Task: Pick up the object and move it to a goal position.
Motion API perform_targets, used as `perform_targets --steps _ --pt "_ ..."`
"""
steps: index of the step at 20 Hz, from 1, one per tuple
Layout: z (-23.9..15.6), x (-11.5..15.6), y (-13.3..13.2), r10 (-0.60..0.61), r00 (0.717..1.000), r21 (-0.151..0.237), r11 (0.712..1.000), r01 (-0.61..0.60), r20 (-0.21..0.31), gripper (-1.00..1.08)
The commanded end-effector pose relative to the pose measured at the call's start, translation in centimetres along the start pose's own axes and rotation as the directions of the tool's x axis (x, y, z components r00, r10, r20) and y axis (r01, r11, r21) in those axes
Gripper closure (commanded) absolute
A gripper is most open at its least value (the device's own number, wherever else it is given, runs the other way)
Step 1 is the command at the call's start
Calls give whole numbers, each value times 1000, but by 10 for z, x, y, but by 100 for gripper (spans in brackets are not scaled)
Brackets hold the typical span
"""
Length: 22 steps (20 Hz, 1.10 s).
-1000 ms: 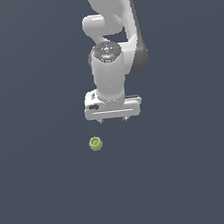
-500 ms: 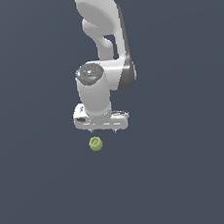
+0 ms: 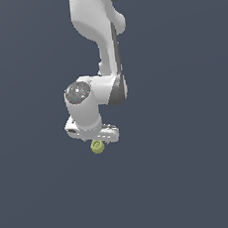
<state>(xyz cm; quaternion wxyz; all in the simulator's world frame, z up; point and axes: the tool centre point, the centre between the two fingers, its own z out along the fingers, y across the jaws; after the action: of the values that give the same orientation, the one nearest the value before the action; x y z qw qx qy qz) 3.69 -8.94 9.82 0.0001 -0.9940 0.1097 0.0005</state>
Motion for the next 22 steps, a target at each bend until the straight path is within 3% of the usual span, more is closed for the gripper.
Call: perform_targets --steps 1,20,21,22 --pt "3 2 3 8 1000 0 1000 -8 -1 -92" --pt "53 2 3 9 1000 0 1000 -9 -1 -92" --pt "53 2 3 9 1000 0 1000 -9 -1 108" --pt "53 2 3 9 1000 0 1000 -9 -1 108"
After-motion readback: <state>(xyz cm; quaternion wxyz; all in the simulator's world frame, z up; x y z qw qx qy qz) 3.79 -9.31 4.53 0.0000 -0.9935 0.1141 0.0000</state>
